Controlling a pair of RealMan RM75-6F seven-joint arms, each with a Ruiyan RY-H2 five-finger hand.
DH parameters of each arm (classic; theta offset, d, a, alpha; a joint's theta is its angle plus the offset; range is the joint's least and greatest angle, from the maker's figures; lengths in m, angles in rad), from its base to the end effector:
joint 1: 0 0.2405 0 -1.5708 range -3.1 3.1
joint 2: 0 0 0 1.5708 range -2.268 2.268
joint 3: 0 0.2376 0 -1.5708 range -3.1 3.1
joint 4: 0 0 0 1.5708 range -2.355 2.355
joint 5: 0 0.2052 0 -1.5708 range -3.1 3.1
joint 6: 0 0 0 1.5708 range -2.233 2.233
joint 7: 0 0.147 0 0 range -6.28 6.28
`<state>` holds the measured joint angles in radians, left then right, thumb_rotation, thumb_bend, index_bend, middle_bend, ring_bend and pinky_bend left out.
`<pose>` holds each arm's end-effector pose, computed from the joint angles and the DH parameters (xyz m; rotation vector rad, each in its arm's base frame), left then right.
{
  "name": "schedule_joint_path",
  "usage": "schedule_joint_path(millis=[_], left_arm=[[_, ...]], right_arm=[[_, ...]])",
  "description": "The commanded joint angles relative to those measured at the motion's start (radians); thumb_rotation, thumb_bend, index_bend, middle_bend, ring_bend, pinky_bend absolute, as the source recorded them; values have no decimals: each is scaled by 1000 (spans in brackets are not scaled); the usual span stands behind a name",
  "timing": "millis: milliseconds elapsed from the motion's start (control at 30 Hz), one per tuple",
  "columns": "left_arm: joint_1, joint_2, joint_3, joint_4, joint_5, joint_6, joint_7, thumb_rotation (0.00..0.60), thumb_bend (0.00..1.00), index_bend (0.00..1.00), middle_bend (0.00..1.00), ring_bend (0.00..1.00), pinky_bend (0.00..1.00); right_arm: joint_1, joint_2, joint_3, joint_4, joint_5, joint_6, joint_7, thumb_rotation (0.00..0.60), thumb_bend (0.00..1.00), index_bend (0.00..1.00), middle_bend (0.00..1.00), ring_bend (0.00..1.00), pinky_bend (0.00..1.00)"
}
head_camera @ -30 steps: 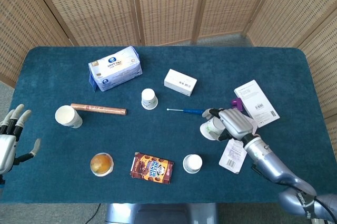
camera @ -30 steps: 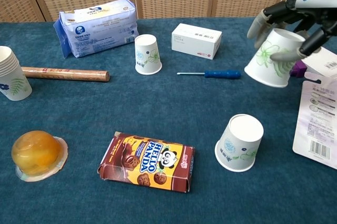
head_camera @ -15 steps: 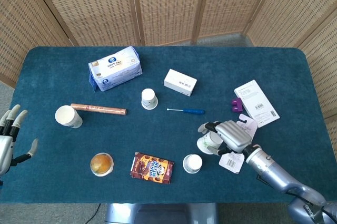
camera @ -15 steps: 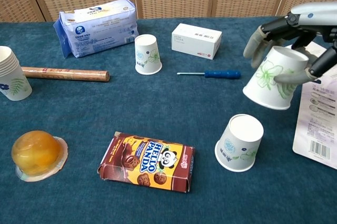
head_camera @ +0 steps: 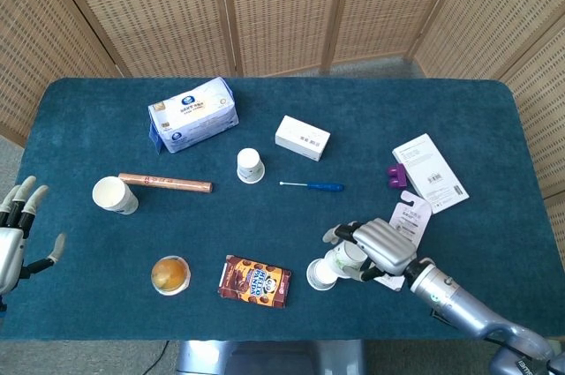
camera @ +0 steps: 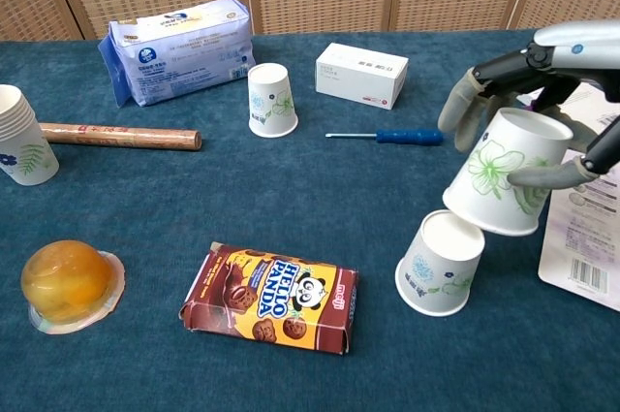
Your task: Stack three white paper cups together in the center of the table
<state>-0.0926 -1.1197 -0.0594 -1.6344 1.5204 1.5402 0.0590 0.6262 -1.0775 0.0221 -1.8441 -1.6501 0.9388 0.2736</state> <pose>-0.2800 0.1856 0.1609 -1.3806 -0.8154 -0.9375 -0.1399 -0.2546 0.0683 2.1387 -1.1937 1.1131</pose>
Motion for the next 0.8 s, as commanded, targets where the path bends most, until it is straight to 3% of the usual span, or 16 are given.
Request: schedule_joint_path(millis=[33,800], left_arm=[[1,0,0,2,-1,1,-2,290,467,0,0,0,203],[12,-2,3,44,-2,7,-56,291,466,0,0,0,203]], right_arm=[[1,-4,-5,-13,2,0,-25,600,357,278,375,384,765],[31,-67,-1,-59,66,-44,-176,600,349,270,371,378,761]])
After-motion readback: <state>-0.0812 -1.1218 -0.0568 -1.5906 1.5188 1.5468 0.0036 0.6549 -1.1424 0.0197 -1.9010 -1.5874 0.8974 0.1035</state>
